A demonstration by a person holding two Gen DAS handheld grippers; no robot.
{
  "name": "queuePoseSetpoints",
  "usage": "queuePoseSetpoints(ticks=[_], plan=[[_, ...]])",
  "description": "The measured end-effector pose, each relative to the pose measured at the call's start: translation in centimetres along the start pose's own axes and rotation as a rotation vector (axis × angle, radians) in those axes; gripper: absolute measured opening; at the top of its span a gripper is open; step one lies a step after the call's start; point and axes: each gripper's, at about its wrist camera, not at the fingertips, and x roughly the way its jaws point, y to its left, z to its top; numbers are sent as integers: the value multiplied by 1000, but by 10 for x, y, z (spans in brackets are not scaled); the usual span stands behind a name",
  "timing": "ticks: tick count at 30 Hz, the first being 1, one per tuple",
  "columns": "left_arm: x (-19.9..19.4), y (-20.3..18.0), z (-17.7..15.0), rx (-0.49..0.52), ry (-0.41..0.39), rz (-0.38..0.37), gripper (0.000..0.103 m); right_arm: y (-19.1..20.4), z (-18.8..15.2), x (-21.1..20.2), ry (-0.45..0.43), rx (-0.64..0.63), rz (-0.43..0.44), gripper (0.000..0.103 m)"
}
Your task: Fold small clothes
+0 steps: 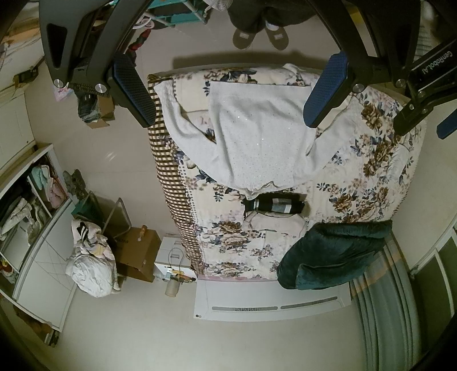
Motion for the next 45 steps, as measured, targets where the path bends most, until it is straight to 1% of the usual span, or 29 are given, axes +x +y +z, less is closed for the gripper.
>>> queuePoseSetpoints(ticks=[22, 45], plan=[[0, 0, 0, -2, -8, -4, 103, 10, 12, -15, -11, 4, 0, 103], [0, 0, 0, -5, -12, -7, 103, 9, 10, -15, -19, 3, 2, 103]])
